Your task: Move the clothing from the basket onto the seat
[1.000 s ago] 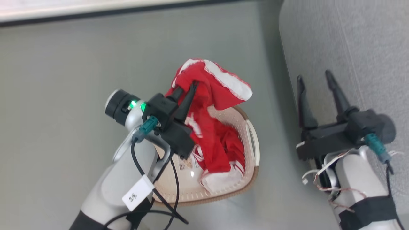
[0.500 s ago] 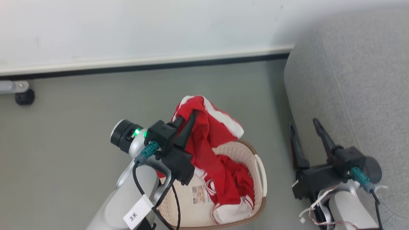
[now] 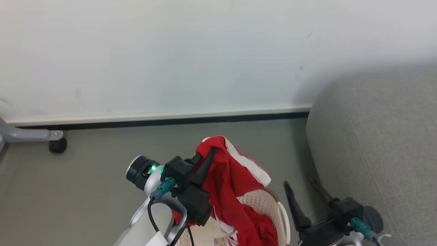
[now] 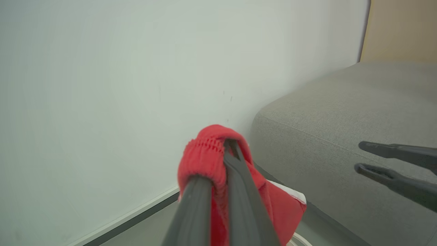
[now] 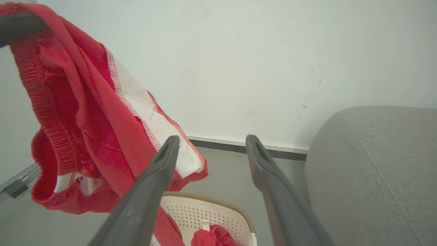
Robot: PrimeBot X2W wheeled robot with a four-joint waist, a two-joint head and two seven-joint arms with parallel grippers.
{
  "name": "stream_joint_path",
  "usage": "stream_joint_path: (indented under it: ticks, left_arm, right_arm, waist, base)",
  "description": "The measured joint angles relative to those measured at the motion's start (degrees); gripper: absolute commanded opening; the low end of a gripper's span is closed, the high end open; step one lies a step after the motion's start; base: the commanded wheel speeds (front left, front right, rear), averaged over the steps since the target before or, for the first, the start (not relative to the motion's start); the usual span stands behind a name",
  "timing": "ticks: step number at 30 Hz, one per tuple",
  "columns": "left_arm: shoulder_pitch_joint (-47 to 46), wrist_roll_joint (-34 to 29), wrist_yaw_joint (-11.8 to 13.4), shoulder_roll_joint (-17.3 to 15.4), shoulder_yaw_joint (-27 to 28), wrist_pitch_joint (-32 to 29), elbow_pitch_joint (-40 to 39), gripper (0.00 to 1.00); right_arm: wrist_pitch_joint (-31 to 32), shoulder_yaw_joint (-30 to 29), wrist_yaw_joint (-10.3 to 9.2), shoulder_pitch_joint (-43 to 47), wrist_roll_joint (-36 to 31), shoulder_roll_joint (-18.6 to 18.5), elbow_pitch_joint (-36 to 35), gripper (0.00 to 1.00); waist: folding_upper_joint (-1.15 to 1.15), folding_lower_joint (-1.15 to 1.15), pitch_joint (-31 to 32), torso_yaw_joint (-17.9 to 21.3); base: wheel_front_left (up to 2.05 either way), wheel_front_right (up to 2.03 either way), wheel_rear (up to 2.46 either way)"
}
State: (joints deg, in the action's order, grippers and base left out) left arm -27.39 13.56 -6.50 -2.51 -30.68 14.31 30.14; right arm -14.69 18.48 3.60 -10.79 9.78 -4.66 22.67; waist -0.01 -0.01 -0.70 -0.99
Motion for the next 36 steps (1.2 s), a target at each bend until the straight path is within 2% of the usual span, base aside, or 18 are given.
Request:
stream_joint_path:
  ticks: [11, 19, 33, 34, 35, 36]
  left_arm:
    - [1.3, 0.0, 0.0, -0.3, -1.3, -0.1, -4.4, 0.00]
    - [1.9, 0.0, 0.0, -0.3, -1.8, -0.7, -7.2, 0.00]
    - [1.9, -0.1, 0.0, -0.3, -3.3, -2.4, -11.6, 0.00]
    - [1.9, -0.1, 0.0, -0.3, -3.3, -2.6, -11.9, 0.00]
    - [1.9, -0.1, 0.0, -0.3, -3.4, -2.7, -12.1, 0.00]
    - [1.9, -0.1, 0.0, -0.3, -3.5, -2.8, -12.3, 0.00]
  right_arm:
    - [0.0, 6.5, 2.46, -0.5, -1.8, 0.2, 1.5, 1.00]
    - [0.1, 9.3, 2.90, -3.0, -2.1, 0.3, 4.2, 1.00]
    - [1.5, 12.6, 3.46, -9.7, -3.0, 0.4, 12.8, 1.00]
    - [1.5, 12.8, 3.46, -10.1, -3.0, 0.4, 13.2, 0.80]
    - [1.5, 13.0, 3.46, -10.4, -3.0, 0.5, 13.6, 0.50]
    - [1.5, 13.1, 3.46, -10.8, -3.0, 0.5, 14.2, 0.30]
  waist:
    - [0.00, 0.01, 4.2, -1.1]
    - [0.01, 0.02, 3.5, -1.2]
    - [0.01, 0.02, 2.9, -1.5]
    - [0.01, 0.02, 2.8, -1.5]
    - [0.01, 0.02, 2.8, -1.6]
    - [0.01, 0.02, 2.8, -1.6]
  base:
    - [0.00, 0.00, 0.00]
    - [0.00, 0.00, 0.00]
    - [0.00, 0.00, 0.00]
    - [0.00, 0.00, 0.00]
    - [0.00, 0.00, 0.00]
    - [0.00, 0.00, 0.00]
